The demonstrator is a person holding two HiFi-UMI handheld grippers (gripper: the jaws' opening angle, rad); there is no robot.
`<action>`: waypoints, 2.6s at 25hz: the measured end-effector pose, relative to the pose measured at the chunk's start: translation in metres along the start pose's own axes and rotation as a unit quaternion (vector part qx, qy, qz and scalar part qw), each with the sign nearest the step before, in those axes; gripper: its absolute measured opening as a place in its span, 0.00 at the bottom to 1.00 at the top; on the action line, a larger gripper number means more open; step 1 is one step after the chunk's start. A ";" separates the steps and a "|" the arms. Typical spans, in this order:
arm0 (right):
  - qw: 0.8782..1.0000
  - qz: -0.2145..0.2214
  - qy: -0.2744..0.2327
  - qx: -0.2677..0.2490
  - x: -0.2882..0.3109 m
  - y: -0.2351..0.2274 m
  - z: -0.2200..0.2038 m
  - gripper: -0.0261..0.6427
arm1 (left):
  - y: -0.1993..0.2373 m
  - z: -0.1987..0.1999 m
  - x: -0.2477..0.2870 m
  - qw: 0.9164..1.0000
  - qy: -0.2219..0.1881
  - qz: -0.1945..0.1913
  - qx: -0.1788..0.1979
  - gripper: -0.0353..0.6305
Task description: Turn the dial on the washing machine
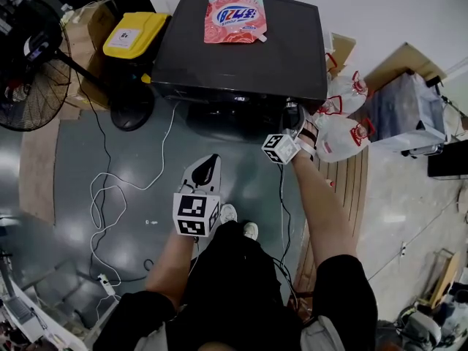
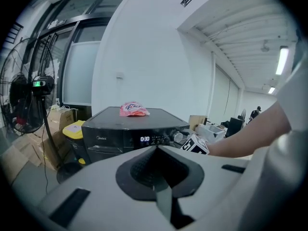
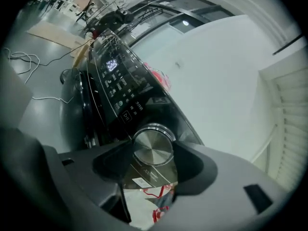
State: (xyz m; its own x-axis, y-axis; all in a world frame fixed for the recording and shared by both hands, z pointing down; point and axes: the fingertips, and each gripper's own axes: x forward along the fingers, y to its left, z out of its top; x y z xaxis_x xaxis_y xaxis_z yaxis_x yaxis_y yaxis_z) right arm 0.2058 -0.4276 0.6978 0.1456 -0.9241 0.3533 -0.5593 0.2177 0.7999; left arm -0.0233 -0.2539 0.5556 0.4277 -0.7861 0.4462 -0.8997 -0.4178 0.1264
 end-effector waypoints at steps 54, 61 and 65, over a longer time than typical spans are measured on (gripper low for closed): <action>0.896 0.109 0.032 0.428 0.000 -0.010 -0.012 0.45 | 0.016 0.023 0.014 1.000 -0.001 -0.008 0.009 0.07; 0.872 0.124 0.029 0.473 0.000 -0.011 -0.012 0.44 | 0.017 0.022 0.015 1.000 0.000 -0.009 0.009 0.07; 0.865 0.129 0.027 0.484 0.000 -0.011 -0.011 0.45 | 0.018 0.023 0.015 1.000 0.001 -0.011 0.010 0.07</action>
State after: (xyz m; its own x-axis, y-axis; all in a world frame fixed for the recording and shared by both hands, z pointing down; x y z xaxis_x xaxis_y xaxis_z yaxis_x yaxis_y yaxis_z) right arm 0.2212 -0.4264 0.6948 -0.0621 -0.8620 0.5031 -0.9965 0.0252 -0.0798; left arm -0.0306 -0.2836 0.5446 0.4475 -0.7757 0.4450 -0.8880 -0.4445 0.1181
